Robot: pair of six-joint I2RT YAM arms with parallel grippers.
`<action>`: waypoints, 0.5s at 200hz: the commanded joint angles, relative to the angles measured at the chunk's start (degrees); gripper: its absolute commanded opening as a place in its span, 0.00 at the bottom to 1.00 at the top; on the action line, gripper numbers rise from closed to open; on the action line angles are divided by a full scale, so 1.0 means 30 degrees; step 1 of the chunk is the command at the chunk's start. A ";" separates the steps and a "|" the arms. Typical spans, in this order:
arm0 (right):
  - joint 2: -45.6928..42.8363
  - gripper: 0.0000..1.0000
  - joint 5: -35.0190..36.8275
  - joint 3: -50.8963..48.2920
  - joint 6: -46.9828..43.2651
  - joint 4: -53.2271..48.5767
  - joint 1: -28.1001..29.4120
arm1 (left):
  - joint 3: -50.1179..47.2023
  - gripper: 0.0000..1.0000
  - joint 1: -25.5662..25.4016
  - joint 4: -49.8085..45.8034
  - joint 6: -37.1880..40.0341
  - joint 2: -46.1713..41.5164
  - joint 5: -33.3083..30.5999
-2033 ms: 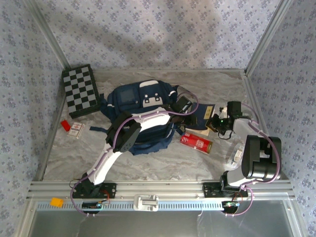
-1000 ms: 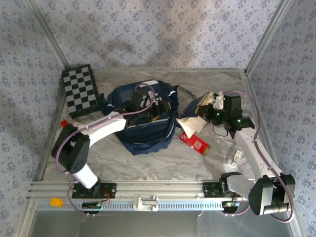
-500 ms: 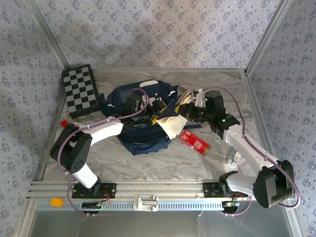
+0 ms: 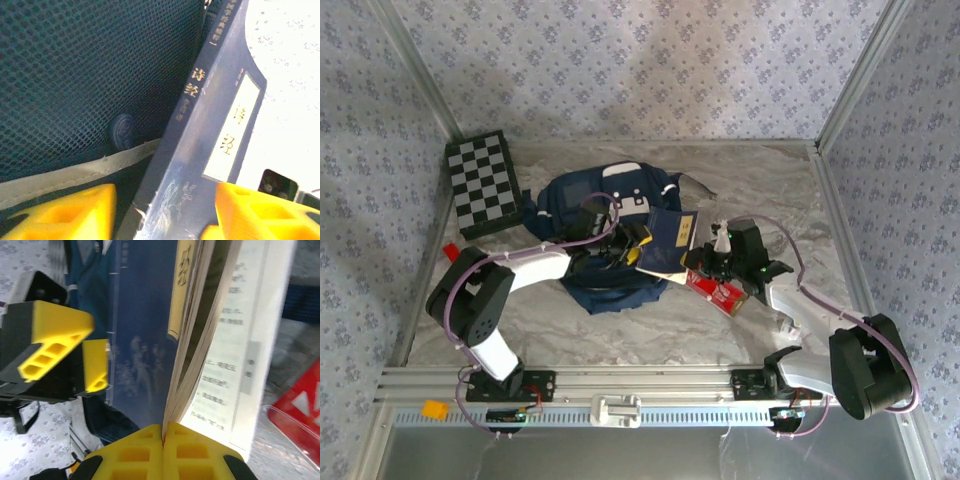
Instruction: Pack the student bag
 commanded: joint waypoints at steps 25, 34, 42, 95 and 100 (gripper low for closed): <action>-0.0087 0.00 0.0206 -0.0413 -0.0054 -0.0097 -0.0052 | 0.0315 0.39 -0.0537 -0.0866 0.1895 0.0147 0.0475; 0.0104 0.00 0.0327 -0.0298 -0.0251 -0.0495 -0.0077 | 0.0636 0.35 -0.0624 -0.1429 0.2276 0.0193 0.0464; 0.0281 0.00 0.0426 -0.0185 -0.0369 -0.0748 -0.0117 | 0.0909 0.31 -0.0667 -0.1991 0.2708 0.0186 0.0266; 0.0510 0.21 0.0643 -0.0101 -0.0941 -0.1593 -0.0511 | 0.1385 0.01 -0.0535 -0.3004 0.3363 -0.0115 -0.0231; 0.0418 0.24 0.0648 -0.0101 -0.0970 -0.1665 -0.0578 | 0.1394 0.00 -0.0549 -0.2813 0.3201 -0.0243 -0.0178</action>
